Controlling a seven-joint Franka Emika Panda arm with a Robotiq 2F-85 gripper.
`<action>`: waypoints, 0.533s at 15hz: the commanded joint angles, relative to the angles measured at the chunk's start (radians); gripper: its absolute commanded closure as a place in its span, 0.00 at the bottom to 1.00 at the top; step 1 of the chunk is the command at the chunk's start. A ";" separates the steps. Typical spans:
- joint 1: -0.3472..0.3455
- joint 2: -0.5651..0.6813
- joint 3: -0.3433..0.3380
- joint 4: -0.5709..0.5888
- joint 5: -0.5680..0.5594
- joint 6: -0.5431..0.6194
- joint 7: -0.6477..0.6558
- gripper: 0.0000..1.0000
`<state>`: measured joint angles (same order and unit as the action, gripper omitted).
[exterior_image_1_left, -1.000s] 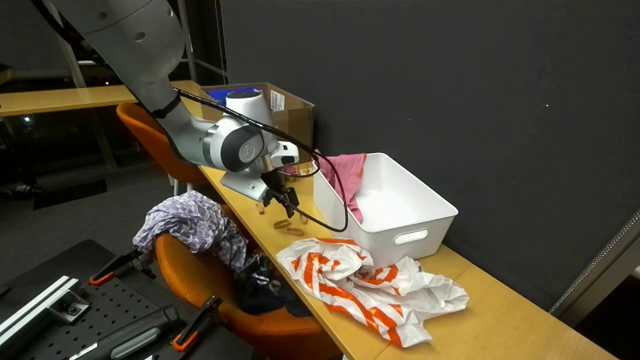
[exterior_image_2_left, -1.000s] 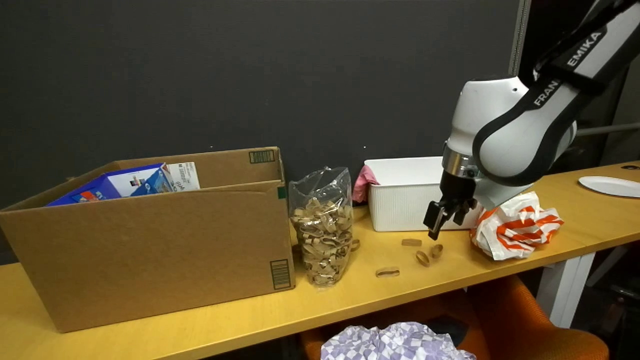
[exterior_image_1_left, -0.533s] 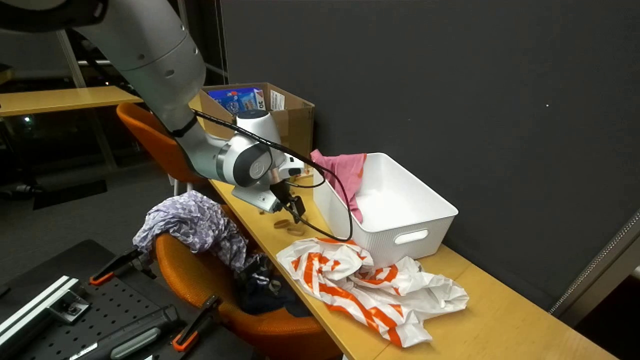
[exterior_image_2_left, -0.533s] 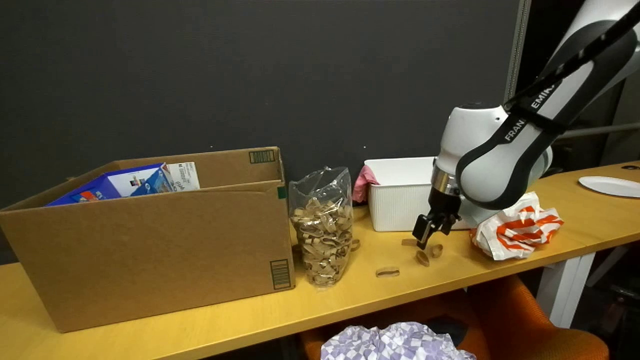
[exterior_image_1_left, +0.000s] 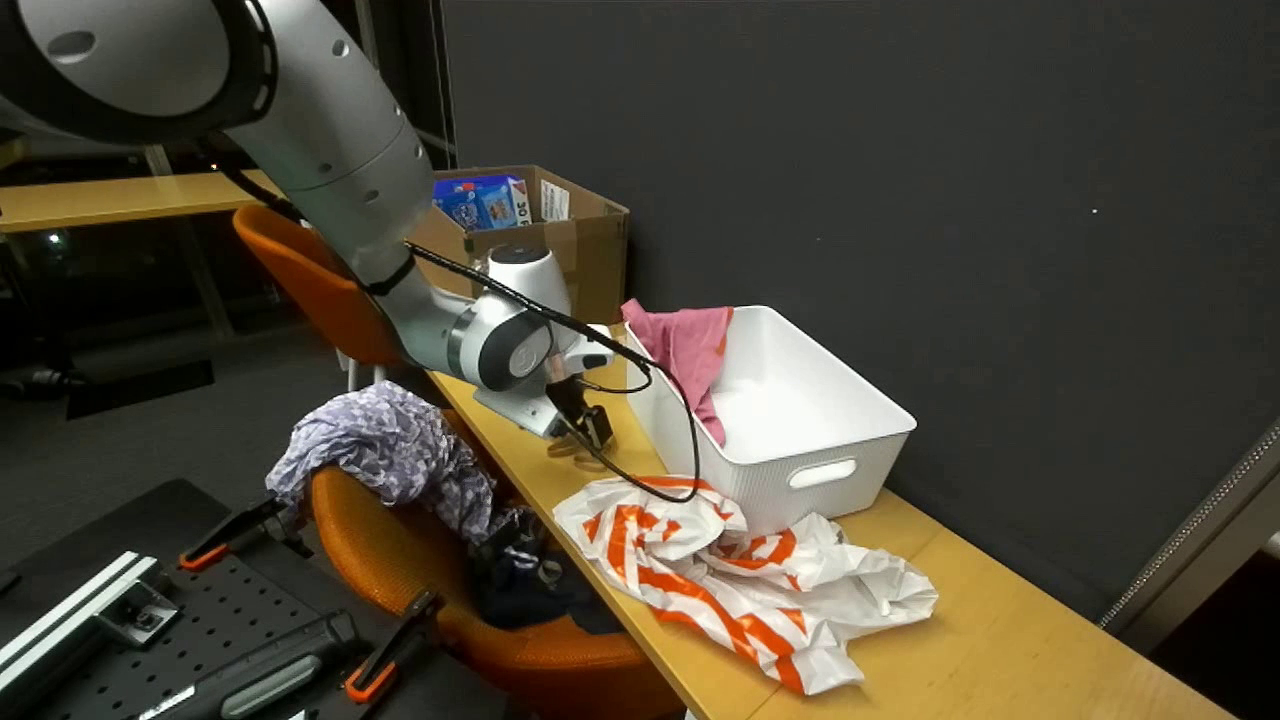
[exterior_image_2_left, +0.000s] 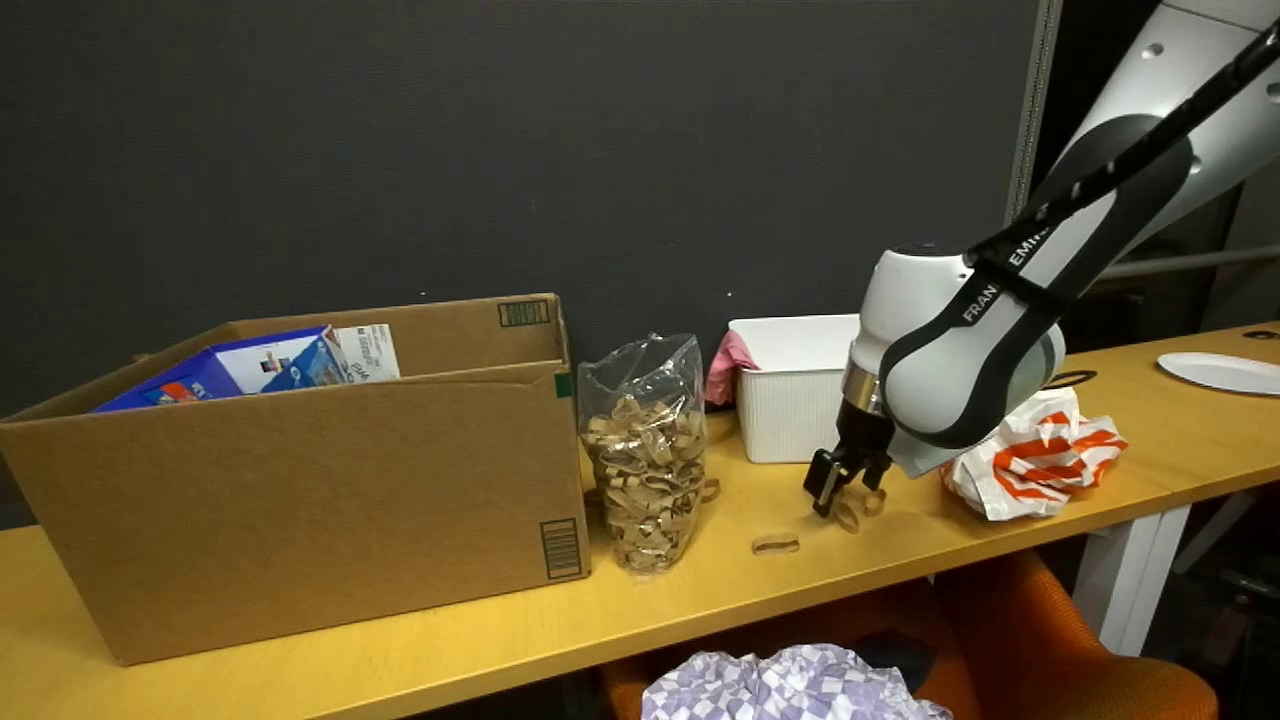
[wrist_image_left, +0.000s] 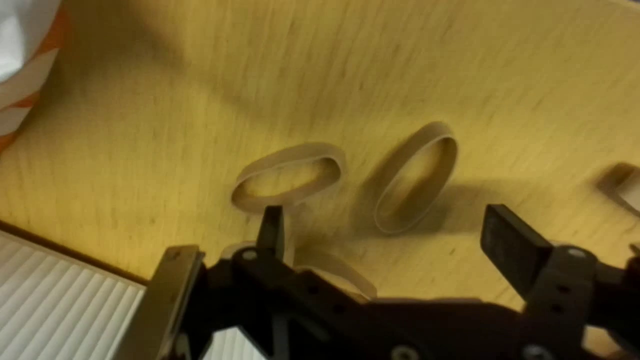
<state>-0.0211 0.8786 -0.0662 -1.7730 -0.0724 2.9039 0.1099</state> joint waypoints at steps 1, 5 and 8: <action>-0.024 0.004 0.023 0.013 0.046 -0.023 -0.023 0.00; -0.033 0.012 0.022 0.016 0.063 -0.031 -0.024 0.00; -0.043 0.032 0.020 0.026 0.072 -0.040 -0.024 0.00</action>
<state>-0.0382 0.8894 -0.0647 -1.7733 -0.0325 2.8897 0.1102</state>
